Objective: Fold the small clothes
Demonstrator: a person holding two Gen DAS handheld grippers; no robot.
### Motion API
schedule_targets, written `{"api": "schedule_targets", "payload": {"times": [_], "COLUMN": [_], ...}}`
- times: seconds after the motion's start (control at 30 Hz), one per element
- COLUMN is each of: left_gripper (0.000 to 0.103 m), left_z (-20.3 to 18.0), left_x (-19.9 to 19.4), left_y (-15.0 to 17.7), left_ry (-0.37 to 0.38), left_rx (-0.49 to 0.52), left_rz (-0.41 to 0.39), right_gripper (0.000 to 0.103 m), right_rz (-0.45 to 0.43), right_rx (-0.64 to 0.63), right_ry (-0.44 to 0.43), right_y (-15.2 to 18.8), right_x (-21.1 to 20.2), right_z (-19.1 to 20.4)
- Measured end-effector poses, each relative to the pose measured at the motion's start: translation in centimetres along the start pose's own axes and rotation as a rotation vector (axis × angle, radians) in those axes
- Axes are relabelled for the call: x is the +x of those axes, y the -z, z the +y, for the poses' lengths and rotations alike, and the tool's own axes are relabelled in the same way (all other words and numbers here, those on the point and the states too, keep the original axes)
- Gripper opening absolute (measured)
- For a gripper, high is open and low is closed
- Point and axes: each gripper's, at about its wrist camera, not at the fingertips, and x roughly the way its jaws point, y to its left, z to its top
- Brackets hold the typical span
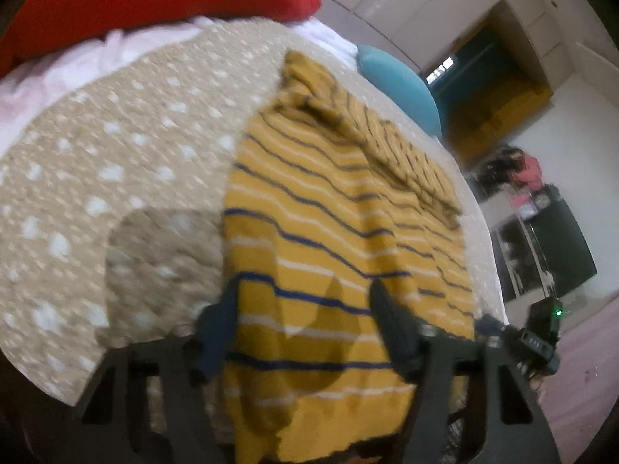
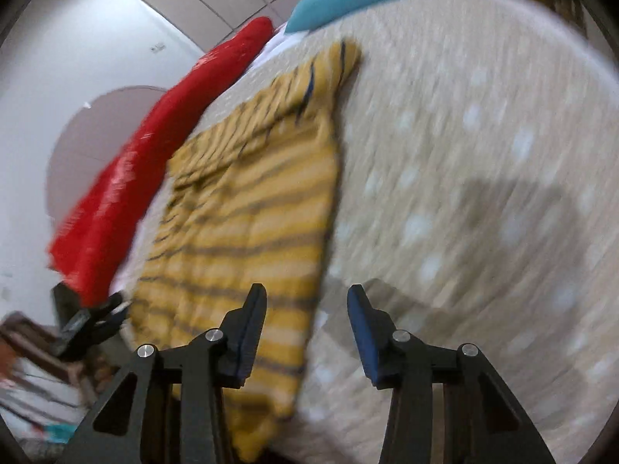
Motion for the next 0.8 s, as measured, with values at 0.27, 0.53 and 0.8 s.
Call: {"api": "schedule_targets", "payload": {"times": [0.27,0.53,0.8], "left_gripper": [0.031,0.065,0.008], "left_z": [0.7,0.4,-0.4], "left_x": [-0.2,0.4,-0.1], "left_y": [3.4,5.4,4.1], "left_ry": [0.043,0.136,-0.029], "left_rx": [-0.046,-0.06,-0.032], "left_rz": [0.034,0.014,0.037], "right_gripper": [0.048,0.047,0.009], "right_rz": [0.064,0.091,0.07], "right_rx": [0.052,0.047,0.018], "right_ry": [-0.302,-0.277,-0.136], "right_y": [5.4,9.4,9.5], "right_x": [3.4,4.7,5.0], "right_z": [2.3,3.5,4.4]}}
